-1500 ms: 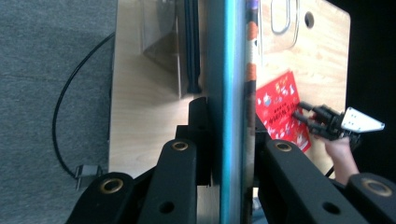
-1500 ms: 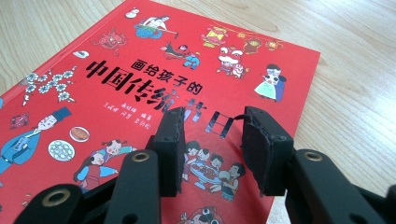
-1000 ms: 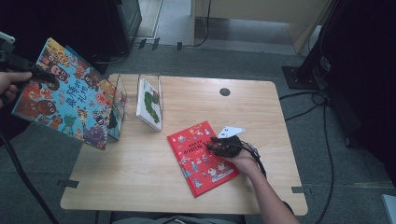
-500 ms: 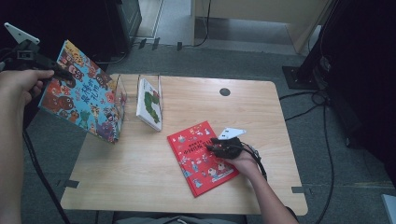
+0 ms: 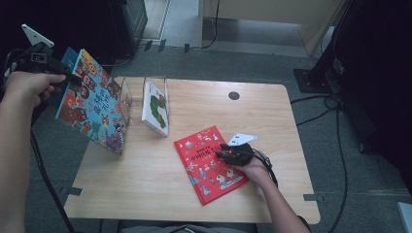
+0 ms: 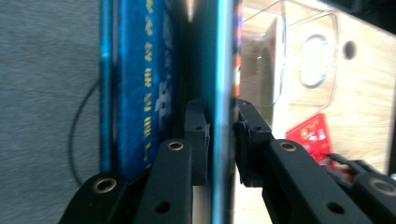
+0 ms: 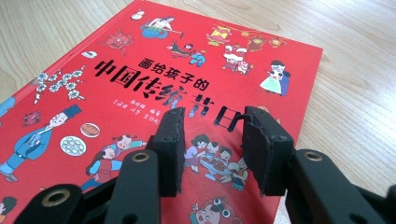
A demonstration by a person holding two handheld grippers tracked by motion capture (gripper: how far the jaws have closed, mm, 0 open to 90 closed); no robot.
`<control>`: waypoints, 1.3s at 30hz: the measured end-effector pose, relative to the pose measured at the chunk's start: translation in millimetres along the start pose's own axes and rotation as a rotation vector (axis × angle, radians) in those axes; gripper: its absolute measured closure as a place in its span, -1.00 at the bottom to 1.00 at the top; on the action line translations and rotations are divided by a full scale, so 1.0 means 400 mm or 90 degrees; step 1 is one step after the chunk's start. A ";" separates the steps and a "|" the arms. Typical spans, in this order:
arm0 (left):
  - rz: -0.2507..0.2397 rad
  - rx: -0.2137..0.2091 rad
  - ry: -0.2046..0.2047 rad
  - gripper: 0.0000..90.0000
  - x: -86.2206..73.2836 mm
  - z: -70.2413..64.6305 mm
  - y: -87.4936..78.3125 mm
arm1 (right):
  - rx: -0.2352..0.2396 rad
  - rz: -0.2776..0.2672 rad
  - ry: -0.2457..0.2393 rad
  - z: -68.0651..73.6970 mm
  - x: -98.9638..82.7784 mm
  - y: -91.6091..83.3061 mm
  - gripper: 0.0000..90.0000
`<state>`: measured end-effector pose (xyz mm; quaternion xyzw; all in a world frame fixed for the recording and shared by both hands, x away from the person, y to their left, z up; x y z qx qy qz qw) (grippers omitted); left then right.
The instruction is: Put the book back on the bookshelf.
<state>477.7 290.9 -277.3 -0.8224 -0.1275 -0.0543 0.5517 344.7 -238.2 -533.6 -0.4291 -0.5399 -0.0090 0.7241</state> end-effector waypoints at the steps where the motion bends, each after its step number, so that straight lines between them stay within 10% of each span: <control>1: -0.004 0.006 0.001 0.72 0.001 -0.001 -0.006 | 0.000 0.000 0.001 0.000 0.000 0.000 0.32; 20: -0.053 -0.054 0.063 0.42 -0.037 -0.037 -0.097 | 0.000 -0.001 0.013 0.000 -0.001 -0.002 0.30; 39: -0.033 -0.126 0.116 0.23 -0.132 -0.086 0.005 | 0.010 0.003 0.040 -0.012 -0.001 -0.007 0.28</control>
Point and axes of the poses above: each handheld gripper's, and its own axes: y roughly forward along the jaws, x roughly out of its top, z roughly to its left, the point moved 3 cm from there along y, roughly forward along the jaws
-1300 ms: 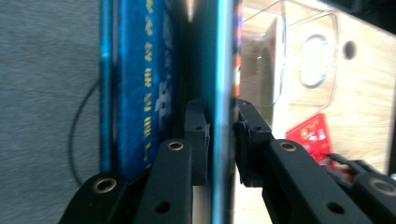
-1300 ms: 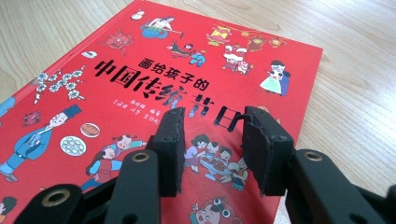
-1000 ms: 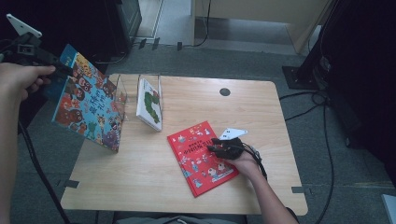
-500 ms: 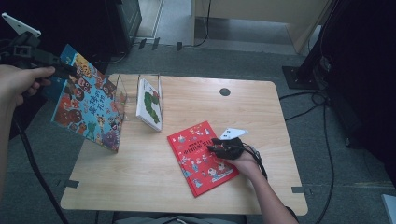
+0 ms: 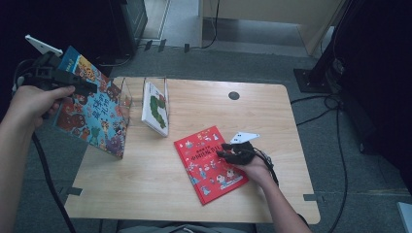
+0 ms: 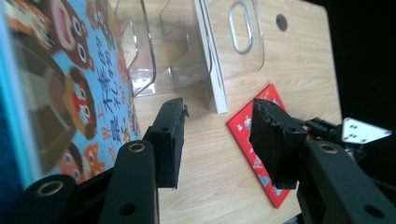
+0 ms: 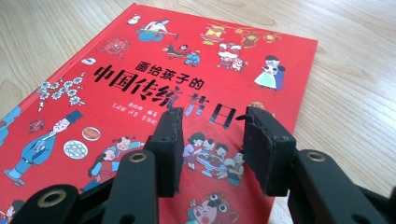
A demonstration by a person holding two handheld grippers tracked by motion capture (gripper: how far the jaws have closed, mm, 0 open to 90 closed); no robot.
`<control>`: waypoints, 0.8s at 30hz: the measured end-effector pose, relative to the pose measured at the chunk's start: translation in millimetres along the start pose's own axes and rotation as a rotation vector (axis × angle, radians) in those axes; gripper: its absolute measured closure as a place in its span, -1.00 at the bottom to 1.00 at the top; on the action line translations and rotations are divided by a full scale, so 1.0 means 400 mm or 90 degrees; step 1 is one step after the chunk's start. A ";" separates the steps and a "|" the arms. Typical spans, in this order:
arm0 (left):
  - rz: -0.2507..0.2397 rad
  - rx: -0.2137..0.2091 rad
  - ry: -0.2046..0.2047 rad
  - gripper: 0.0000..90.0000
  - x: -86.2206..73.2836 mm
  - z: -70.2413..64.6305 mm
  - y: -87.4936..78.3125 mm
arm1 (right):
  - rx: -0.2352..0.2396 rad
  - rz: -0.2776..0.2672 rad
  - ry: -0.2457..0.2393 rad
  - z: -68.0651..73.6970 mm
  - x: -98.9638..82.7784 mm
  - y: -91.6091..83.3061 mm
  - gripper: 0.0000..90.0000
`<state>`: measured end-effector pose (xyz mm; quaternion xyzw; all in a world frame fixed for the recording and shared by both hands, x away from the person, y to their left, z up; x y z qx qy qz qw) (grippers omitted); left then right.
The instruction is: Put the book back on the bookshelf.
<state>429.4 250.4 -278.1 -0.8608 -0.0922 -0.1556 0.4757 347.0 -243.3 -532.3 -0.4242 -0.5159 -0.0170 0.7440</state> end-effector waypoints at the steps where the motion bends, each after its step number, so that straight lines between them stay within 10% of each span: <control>1: 0.004 0.001 0.003 0.23 -0.006 -0.003 0.008 | -0.001 0.001 0.002 -0.001 -0.001 -0.001 0.28; 24: 0.039 -0.011 0.073 0.11 -0.118 -0.049 0.168 | -0.009 0.003 0.007 -0.009 -0.006 -0.017 0.28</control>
Point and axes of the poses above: each handheld gripper's, and its own axes: y roughly forward along the jaws, x roughly out of its top, z roughly to its left, the point moved 3 cm from there along y, roughly forward along the jaws
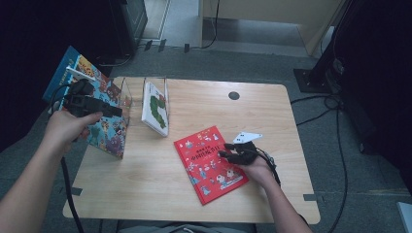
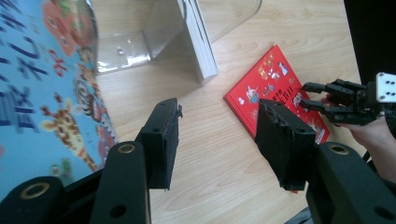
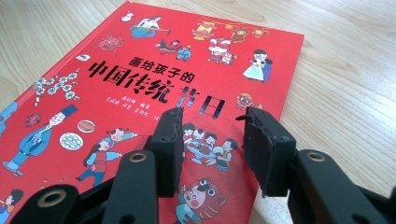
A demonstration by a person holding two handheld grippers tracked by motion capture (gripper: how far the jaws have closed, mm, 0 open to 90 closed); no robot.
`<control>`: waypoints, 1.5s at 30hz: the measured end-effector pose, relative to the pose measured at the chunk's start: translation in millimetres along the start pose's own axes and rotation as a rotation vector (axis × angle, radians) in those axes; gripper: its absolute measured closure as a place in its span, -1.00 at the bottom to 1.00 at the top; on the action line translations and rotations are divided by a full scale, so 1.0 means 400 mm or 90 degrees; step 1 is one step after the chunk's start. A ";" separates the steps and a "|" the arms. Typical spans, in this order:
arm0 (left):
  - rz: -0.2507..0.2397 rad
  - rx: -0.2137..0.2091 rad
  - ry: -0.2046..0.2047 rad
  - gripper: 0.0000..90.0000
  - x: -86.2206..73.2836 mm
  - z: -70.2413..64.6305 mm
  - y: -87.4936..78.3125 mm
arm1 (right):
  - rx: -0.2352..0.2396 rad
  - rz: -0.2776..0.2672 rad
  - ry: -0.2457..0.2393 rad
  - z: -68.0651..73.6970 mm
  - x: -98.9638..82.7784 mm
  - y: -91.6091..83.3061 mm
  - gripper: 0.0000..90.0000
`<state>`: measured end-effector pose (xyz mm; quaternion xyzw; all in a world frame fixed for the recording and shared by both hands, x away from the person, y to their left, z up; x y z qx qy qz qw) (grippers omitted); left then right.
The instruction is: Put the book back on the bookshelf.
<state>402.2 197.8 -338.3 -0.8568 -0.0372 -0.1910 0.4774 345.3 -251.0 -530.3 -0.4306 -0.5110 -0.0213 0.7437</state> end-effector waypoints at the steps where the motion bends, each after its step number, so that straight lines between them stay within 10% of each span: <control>1: 0.001 -0.002 0.002 0.11 -0.004 -0.001 0.007 | 0.001 -0.001 0.001 0.000 0.000 -0.001 0.28; 18: 0.008 -0.024 0.024 0.19 -0.075 -0.015 0.152 | 0.000 0.003 0.001 0.001 -0.008 -0.006 0.28; 33: 0.015 -0.027 0.062 0.95 -0.135 -0.044 0.226 | 0.001 0.003 0.007 0.005 -0.015 -0.015 0.28; 45: 0.013 -0.018 0.089 1.00 -0.165 -0.068 0.299 | -0.005 -0.001 0.006 0.007 -0.034 -0.035 0.27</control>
Point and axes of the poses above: each handheld gripper's, and its own axes: y roughly forward along the jaws, x roughly out of its top, z roughly to its left, the point moved 3 cm from there along y, roughly forward along the jaws
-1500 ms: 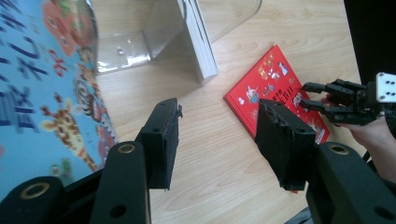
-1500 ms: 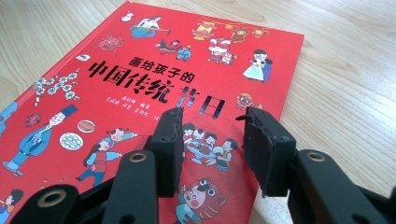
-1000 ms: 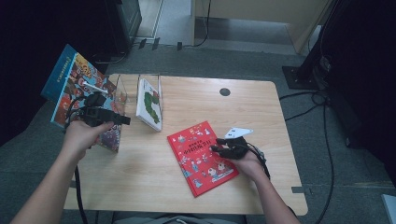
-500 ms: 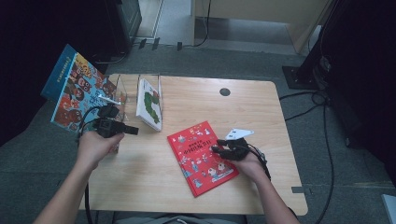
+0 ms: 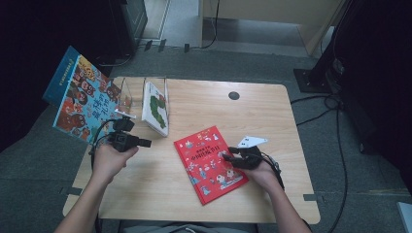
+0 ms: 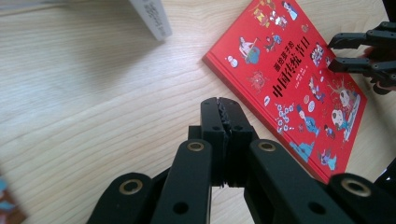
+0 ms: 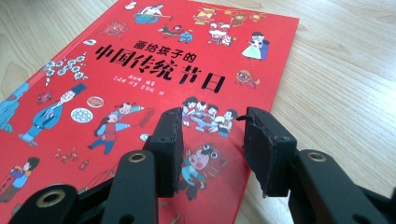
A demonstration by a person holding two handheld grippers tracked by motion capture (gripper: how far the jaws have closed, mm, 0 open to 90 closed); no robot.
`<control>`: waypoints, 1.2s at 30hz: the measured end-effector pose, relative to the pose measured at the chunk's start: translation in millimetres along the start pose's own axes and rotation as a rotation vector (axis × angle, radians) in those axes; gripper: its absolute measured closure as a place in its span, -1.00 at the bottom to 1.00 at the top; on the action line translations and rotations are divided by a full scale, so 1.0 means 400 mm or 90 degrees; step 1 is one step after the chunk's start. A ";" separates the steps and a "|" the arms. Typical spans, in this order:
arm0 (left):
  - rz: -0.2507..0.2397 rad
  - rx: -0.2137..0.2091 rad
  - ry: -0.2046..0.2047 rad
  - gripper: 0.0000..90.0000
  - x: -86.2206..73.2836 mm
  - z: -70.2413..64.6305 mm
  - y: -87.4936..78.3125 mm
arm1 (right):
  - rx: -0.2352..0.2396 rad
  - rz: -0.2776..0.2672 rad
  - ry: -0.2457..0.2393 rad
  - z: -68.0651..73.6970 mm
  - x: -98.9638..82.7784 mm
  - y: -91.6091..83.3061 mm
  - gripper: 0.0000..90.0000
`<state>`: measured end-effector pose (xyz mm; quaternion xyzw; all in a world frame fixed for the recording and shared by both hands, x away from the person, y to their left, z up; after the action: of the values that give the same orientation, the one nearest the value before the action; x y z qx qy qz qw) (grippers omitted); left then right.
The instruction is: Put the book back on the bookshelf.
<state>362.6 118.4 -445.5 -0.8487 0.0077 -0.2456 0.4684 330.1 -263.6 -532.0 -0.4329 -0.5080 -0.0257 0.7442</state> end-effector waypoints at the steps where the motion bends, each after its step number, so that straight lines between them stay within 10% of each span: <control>1: -0.003 -0.002 0.003 1.00 -0.001 -0.004 0.010 | 0.000 0.001 0.002 0.000 -0.002 -0.003 0.27; 11: 0.004 -0.019 0.029 1.00 0.002 -0.031 0.076 | -0.008 -0.006 0.007 0.003 -0.031 -0.032 0.25; 24: 0.030 -0.028 0.046 1.00 0.006 -0.056 0.152 | -0.012 -0.019 0.021 0.004 -0.073 -0.094 0.91; 36: 0.049 -0.032 0.060 1.00 -0.003 -0.069 0.227 | -0.034 0.009 0.035 -0.003 -0.115 -0.115 0.98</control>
<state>369.4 45.9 -506.3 -0.8466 0.0684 -0.2671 0.4552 287.0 -311.6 -539.4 -0.4553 -0.4835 -0.0459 0.7462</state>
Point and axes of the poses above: each handheld gripper's, and its own axes: y roughly forward along the jaws, x roughly out of its top, z roughly to its left, the point moved 3 cm from there along y, roughly forward along the jaws
